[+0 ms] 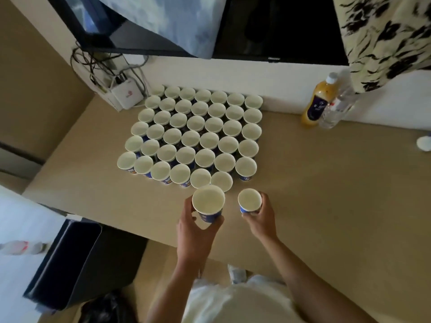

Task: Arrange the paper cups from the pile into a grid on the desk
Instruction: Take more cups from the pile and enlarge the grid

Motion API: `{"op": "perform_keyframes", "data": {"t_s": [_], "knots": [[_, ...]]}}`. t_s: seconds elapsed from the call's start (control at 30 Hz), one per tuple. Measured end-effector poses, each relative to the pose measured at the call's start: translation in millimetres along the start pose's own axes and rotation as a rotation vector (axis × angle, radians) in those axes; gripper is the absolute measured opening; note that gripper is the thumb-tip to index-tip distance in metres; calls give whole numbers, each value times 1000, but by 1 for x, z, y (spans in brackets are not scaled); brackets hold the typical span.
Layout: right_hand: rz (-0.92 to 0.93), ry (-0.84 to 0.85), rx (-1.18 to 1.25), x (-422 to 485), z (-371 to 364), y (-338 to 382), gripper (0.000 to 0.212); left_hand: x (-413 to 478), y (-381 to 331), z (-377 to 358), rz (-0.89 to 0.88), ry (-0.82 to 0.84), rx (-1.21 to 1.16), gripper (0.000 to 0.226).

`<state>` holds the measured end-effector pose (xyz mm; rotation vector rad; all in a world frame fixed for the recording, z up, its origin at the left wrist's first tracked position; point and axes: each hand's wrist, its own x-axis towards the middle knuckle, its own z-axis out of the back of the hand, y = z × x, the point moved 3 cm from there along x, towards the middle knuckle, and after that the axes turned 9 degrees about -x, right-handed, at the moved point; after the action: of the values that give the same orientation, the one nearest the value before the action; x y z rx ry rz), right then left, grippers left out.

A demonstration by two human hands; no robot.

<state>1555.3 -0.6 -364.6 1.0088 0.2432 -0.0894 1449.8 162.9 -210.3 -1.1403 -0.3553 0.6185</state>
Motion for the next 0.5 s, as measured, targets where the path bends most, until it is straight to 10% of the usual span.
{"op": "perform_keyframes", "data": {"t_s": [0.5], "knots": [[-23, -95, 46, 26, -25, 17, 62, 53, 16, 19, -4, 127, -25, 61]]}}
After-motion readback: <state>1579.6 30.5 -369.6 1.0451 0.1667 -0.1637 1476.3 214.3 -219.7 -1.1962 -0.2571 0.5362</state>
